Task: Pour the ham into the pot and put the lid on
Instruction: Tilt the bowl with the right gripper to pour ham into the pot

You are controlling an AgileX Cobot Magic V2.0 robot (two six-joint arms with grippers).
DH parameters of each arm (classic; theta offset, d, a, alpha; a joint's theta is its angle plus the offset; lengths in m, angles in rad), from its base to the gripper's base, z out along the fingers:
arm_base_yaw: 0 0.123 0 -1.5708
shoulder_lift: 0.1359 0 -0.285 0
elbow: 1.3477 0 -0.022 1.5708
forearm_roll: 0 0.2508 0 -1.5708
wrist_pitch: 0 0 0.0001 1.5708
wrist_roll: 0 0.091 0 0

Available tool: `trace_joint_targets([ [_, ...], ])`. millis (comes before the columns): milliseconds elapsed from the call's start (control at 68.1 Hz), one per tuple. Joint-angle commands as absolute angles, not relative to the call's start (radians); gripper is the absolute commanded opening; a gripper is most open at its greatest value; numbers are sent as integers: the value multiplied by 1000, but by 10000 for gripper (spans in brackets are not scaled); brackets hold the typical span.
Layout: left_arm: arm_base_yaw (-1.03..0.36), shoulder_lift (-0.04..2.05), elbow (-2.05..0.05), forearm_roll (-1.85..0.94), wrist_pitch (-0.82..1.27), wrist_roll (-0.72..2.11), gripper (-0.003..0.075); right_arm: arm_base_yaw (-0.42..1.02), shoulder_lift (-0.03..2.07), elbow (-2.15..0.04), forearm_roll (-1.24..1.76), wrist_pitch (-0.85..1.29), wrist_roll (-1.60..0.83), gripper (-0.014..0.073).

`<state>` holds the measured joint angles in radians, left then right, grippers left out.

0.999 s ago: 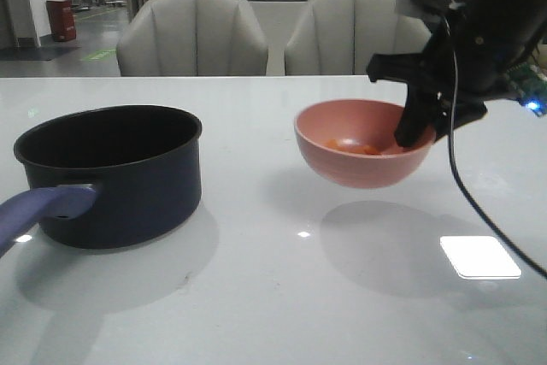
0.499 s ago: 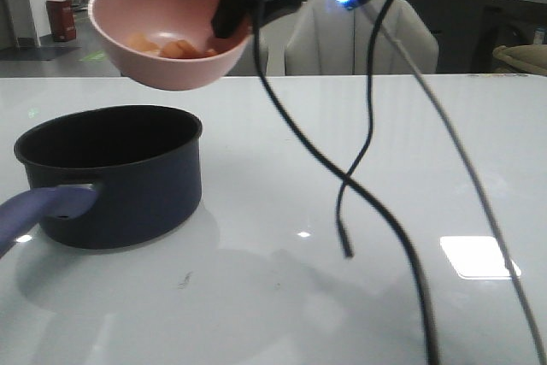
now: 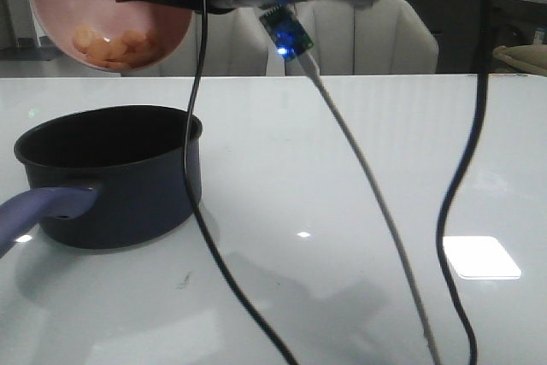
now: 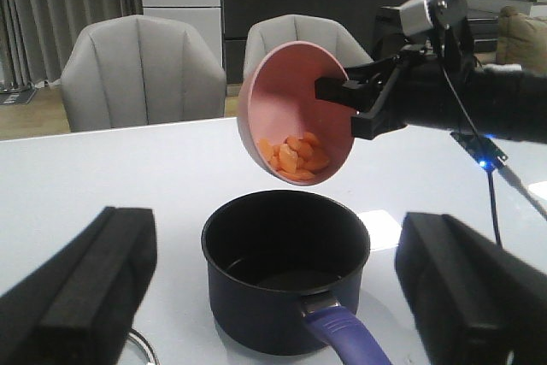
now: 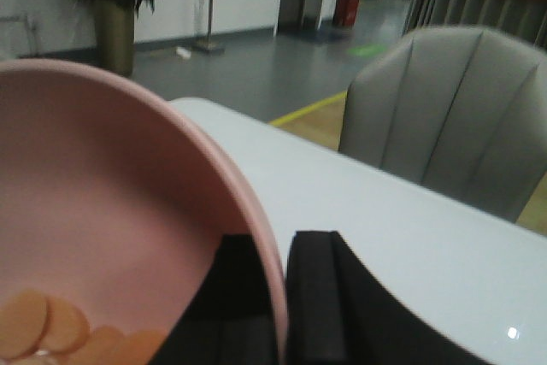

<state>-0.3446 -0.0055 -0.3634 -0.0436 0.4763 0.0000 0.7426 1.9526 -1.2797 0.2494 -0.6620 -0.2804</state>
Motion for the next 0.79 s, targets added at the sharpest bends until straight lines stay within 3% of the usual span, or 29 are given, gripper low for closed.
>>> trace_joint_targets([
  [0,-353,1,-388,-53,389,0,602,741,1939,-1269,178,-995,-313,129],
  [264,-353,1,-388,-53,389,0,603,763,2038,-1251,12,-1283,-640,129],
  [514,-353,1,-388,-53,389,0,603,766,2058,-1251,-31,-1276,-945,129],
  [661,-353,1,-388,-53,389,0,602,766,2058,-1251,11,-1273,-907,129],
  [779,-353,1,-388,-53,389,0,603,766,2058,-1251,95,-1284,-586,129],
])
